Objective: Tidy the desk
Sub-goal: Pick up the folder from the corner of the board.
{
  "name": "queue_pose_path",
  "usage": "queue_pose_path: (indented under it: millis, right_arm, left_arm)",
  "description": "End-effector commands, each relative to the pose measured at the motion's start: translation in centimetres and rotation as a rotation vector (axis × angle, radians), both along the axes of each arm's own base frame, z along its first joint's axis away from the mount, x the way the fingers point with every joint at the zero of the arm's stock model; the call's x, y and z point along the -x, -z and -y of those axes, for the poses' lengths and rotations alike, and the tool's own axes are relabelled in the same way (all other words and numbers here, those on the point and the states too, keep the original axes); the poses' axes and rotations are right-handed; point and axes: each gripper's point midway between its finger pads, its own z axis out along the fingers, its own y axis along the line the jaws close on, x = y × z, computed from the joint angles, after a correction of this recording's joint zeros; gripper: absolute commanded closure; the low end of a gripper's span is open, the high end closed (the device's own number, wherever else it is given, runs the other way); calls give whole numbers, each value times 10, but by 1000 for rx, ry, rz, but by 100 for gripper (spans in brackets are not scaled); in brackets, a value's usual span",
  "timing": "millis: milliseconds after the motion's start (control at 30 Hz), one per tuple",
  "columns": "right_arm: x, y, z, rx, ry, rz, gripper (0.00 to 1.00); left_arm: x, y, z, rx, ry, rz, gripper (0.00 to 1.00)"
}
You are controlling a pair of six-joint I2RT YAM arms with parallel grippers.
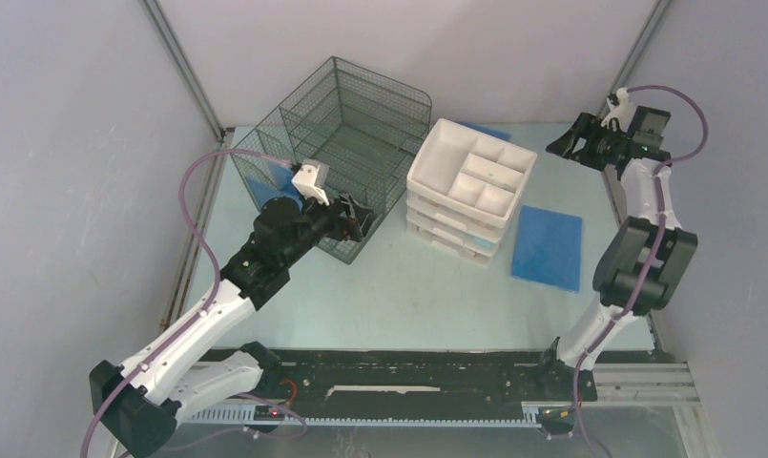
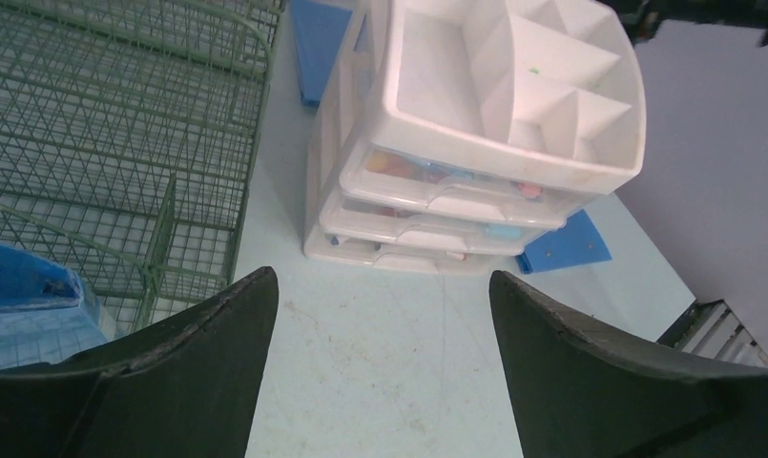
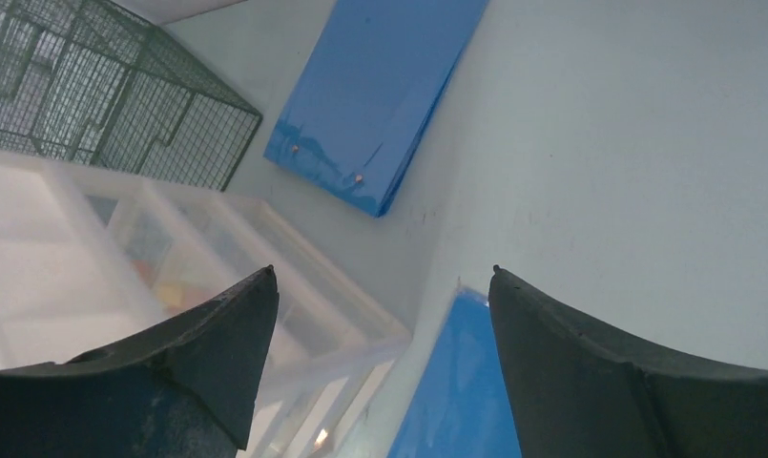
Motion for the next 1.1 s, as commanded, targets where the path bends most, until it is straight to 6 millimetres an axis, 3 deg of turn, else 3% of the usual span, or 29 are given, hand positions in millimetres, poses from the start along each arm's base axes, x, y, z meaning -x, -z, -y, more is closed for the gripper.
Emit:
queue_pose_path:
  millis: [0, 233, 567, 733, 900, 1067]
  right_arm:
    - [-27, 19, 0, -81, -54, -49, 13]
    - [-65, 67, -17, -196, -127, -138, 16]
    - [-111, 109, -70, -404, -139, -238, 21]
    - [-132, 122, -83, -494, -77, -270, 26]
    - [-143, 139, -80, -494, 19, -292, 27]
    - [-142, 155, -88, -481, 45, -321, 25]
  left_arm:
    - [-8, -30, 0, 108, -34, 68, 12]
    - [-20, -35, 8, 158, -46, 66, 12]
    - [-52, -29, 21, 165, -85, 50, 12]
    - [-60, -31, 22, 149, -93, 55, 12]
    - [-62, -26, 17, 142, -104, 50, 12]
    - [-62, -24, 11, 141, -113, 51, 12]
